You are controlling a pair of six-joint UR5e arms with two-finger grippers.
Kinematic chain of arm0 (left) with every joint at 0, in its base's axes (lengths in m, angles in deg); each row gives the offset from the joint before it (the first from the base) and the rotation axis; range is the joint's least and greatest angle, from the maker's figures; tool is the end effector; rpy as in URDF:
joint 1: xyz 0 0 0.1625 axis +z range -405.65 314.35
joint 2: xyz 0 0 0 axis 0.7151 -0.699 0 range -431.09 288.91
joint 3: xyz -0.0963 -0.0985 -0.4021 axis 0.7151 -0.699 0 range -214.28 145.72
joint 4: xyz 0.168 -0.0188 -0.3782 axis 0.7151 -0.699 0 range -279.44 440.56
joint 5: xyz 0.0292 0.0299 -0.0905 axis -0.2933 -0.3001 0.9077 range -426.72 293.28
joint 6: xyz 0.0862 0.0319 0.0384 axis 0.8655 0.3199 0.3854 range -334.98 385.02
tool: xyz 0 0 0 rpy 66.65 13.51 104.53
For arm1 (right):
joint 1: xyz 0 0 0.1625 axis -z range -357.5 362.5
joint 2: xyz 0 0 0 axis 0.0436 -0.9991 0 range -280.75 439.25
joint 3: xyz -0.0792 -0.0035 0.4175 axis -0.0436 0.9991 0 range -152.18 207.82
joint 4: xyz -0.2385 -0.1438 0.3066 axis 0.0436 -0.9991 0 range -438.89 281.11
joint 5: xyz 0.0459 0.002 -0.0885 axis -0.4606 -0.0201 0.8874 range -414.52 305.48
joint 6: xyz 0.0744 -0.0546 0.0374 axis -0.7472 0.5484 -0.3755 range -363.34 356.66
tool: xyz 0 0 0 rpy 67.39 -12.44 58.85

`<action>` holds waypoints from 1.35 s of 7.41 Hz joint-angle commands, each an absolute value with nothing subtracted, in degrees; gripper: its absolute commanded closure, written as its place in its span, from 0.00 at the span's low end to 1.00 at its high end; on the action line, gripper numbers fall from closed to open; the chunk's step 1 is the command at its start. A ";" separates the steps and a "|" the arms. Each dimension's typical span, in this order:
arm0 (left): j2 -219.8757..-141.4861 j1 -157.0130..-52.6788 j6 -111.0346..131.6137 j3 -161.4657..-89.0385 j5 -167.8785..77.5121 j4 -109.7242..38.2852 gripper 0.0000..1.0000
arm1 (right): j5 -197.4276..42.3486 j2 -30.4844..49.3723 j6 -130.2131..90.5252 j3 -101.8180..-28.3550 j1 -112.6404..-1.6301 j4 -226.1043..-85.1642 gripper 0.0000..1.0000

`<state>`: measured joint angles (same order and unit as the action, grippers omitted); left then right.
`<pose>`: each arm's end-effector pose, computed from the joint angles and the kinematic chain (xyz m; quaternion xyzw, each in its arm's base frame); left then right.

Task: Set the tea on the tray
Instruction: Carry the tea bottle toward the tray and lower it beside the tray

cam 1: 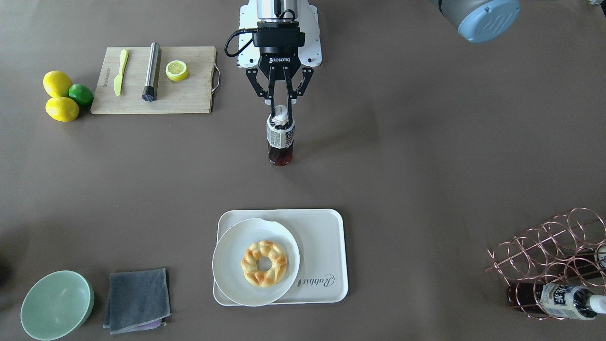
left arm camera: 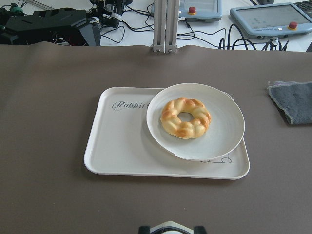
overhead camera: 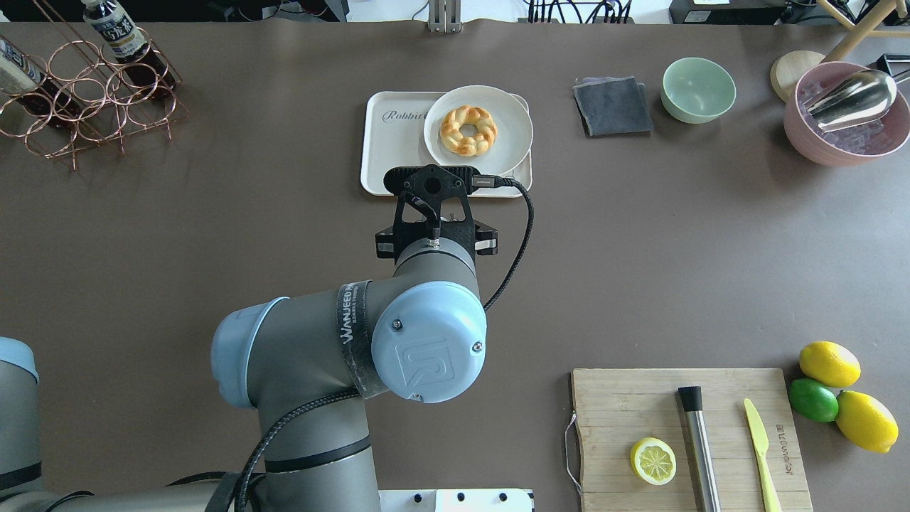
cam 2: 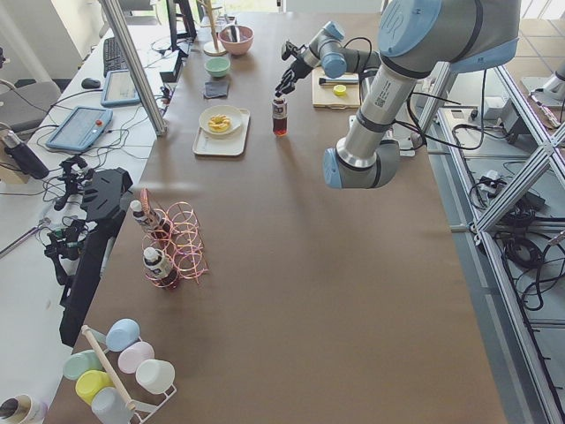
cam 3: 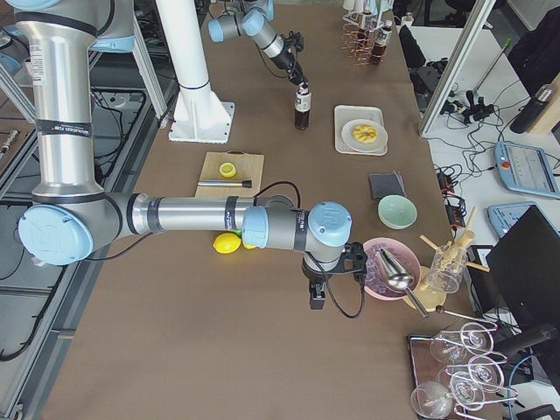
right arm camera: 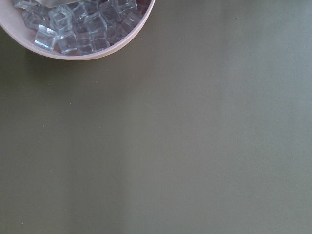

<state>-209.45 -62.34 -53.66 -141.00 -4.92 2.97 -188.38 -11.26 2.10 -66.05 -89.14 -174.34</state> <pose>0.5356 -0.3488 0.0632 0.3160 0.3647 -0.1487 0.8632 0.0782 -0.4827 0.6399 0.0061 -0.3738 -0.0240 0.9272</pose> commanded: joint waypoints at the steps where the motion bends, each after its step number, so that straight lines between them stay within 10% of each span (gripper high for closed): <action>1: -209.16 -62.09 -53.90 -141.07 -4.93 2.78 0.79 | -188.37 -11.36 2.02 -66.05 -89.26 -174.25 0.00; 2: -209.08 -62.09 -53.91 -141.07 -4.93 2.78 0.04 | -188.37 -11.45 2.02 -66.05 -89.26 -174.34 0.00; 10: -207.50 -72.06 -47.09 -149.94 11.43 2.60 0.02 | -188.37 -11.01 1.76 -66.13 -89.35 -174.34 0.00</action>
